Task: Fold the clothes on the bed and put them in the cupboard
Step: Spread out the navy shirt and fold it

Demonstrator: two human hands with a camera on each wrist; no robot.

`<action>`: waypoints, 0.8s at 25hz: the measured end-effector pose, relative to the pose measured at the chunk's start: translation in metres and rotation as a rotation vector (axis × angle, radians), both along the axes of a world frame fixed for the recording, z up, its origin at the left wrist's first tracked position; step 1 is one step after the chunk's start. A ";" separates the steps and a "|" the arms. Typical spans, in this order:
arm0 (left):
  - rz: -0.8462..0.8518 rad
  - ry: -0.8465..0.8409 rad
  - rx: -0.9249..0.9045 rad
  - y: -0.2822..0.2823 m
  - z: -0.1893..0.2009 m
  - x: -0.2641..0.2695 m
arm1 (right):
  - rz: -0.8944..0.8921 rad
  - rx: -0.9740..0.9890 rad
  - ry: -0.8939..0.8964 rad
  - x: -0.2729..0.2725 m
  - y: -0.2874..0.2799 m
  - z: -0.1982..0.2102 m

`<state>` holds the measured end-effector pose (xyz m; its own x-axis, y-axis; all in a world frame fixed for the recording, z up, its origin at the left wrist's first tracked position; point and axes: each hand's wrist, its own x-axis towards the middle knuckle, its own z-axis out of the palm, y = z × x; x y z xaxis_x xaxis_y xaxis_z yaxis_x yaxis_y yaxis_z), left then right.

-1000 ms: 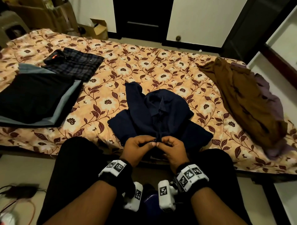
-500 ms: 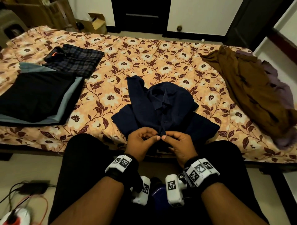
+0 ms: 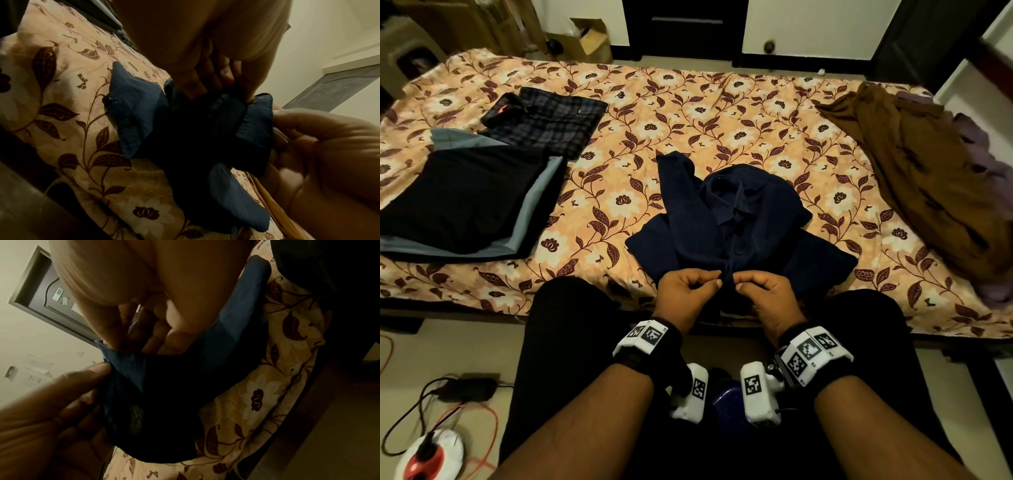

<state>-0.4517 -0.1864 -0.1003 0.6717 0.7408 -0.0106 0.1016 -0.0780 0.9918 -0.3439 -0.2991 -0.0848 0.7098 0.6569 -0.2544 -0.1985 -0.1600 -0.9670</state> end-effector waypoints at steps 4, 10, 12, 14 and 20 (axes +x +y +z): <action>-0.003 0.004 -0.030 0.001 0.001 0.000 | 0.023 0.011 -0.086 -0.001 0.000 -0.001; -0.085 0.018 -0.125 0.000 0.002 -0.001 | 0.083 0.031 -0.047 -0.003 -0.001 0.002; -0.104 0.017 -0.172 0.000 0.005 -0.001 | 0.079 0.014 -0.056 -0.003 -0.001 0.001; -0.101 0.022 -0.222 -0.001 0.006 -0.001 | 0.072 -0.004 -0.110 -0.001 -0.001 -0.003; -0.106 0.066 -0.138 -0.007 0.002 0.003 | 0.050 -0.062 -0.167 0.001 -0.001 -0.010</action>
